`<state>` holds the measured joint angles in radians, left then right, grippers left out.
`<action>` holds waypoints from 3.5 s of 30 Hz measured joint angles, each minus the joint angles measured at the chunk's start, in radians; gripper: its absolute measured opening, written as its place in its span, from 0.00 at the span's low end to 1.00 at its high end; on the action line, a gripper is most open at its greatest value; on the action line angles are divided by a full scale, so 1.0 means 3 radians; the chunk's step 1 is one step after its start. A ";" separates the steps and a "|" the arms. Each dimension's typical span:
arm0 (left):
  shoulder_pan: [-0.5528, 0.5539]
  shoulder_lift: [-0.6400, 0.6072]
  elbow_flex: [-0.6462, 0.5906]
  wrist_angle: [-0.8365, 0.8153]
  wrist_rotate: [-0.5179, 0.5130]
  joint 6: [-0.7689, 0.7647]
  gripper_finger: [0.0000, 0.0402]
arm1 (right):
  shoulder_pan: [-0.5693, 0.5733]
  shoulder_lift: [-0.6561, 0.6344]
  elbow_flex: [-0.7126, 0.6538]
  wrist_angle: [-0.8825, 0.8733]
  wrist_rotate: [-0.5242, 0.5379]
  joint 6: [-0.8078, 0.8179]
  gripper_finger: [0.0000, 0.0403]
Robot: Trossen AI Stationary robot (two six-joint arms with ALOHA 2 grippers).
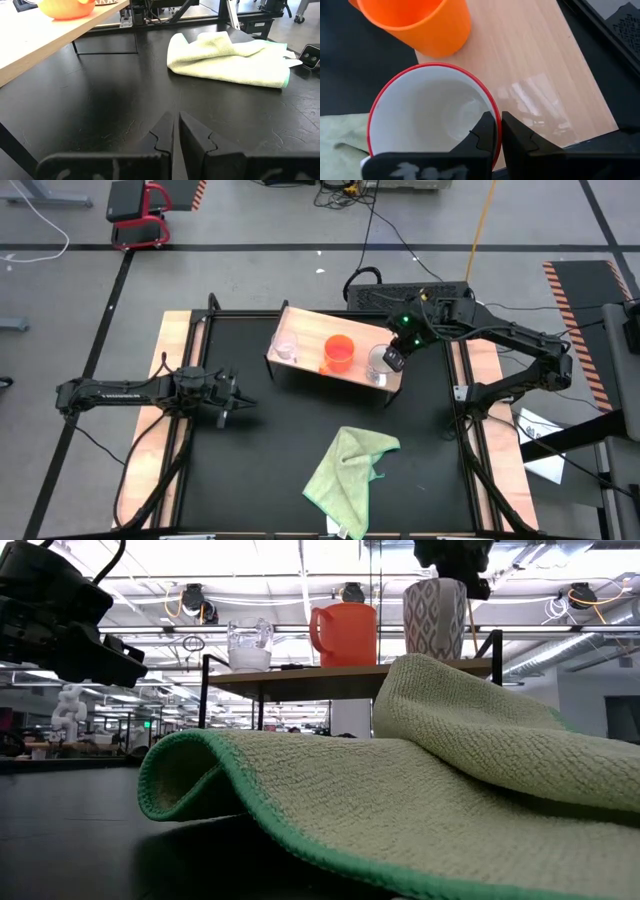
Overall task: Stack small to large cups/mugs on shelf
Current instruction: Put the patterned mug on the shelf, then return to Home Position
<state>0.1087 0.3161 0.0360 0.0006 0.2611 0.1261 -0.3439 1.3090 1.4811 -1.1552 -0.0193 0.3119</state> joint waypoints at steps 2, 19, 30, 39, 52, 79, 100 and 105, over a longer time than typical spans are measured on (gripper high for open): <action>0.0000 0.0000 0.0000 0.0000 0.0001 0.0000 0.08 | 0.0000 0.0000 0.0000 -0.0002 0.0044 -0.0003 0.02; 0.0000 -0.0001 0.0000 0.0000 0.0001 0.0000 0.08 | -0.0004 0.0000 0.0000 -0.0025 0.0150 0.0001 0.02; 0.0000 -0.0001 -0.0001 0.0000 0.0001 0.0000 0.08 | -0.0005 0.0000 0.0000 -0.0100 0.0150 0.0095 0.14; 0.0000 0.0000 -0.0001 0.0000 0.0001 0.0000 0.08 | -0.0005 0.0000 0.0000 -0.0053 0.0150 0.0067 0.15; -0.0001 -0.0001 -0.0001 0.0000 0.0001 0.0000 0.08 | -0.0010 -0.0116 0.0000 0.0012 0.0150 -0.0088 0.15; -0.0001 -0.0001 0.0000 -0.0003 0.0000 -0.0031 0.08 | 0.0729 -0.1911 -0.1124 0.0932 0.0155 -0.0440 0.01; 0.0000 -0.0001 0.0000 -0.0023 0.0001 -0.0317 0.08 | 0.2012 -0.2647 -0.3524 0.3418 0.0149 0.0231 0.00; -0.0001 0.0000 0.0000 -0.0025 0.0004 -0.0486 0.08 | 0.2416 -0.2612 -0.3918 0.4182 0.0412 0.0283 0.00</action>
<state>0.1085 0.3159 0.0360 -0.0068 0.2623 -0.0196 0.3810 0.5253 0.3057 0.0993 0.1042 0.3967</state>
